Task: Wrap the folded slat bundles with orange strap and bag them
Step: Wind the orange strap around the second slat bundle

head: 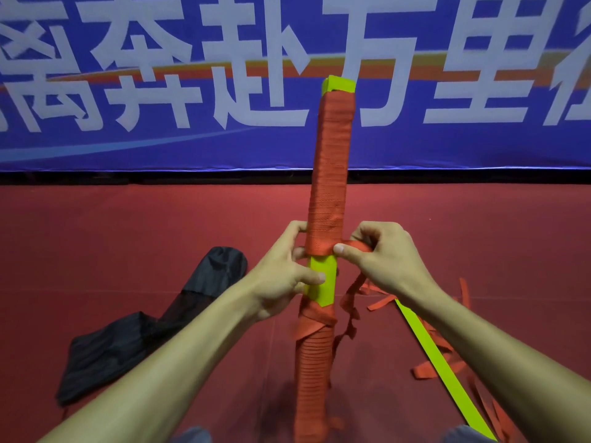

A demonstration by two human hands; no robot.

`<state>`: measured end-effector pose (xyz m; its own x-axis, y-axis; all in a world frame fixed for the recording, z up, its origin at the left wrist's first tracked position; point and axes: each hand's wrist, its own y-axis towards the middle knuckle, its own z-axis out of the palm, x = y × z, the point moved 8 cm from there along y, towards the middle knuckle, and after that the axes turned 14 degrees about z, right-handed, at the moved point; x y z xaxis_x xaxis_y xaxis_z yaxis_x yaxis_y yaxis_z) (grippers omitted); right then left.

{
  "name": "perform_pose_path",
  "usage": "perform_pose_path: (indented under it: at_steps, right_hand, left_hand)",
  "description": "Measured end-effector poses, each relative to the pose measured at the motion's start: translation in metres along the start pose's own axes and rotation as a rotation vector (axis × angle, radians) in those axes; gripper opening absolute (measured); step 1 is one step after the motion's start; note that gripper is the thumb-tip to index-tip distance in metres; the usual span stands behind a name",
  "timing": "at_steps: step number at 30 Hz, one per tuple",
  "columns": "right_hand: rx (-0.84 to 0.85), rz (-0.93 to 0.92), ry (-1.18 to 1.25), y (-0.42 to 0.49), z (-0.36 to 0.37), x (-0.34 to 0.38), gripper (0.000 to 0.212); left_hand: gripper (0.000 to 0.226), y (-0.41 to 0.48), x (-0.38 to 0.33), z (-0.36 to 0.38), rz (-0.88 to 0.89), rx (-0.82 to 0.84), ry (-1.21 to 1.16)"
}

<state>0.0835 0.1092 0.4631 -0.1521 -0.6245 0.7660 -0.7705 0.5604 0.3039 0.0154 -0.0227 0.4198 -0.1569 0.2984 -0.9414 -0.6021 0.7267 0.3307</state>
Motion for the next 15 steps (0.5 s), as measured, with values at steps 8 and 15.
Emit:
perform_pose_path:
  at_steps: [8,15]
  right_hand:
    - [-0.054,-0.013,0.008,0.0005,-0.0102,-0.0003,0.042]
    - [-0.043,-0.005,-0.012,-0.0024,-0.0026,-0.0004,0.041]
  left_hand:
    - [0.07,-0.0021,0.0017,-0.0022,0.014,0.093,-0.045]
    - [0.083,-0.005,0.008,-0.0042,-0.037,0.018,-0.008]
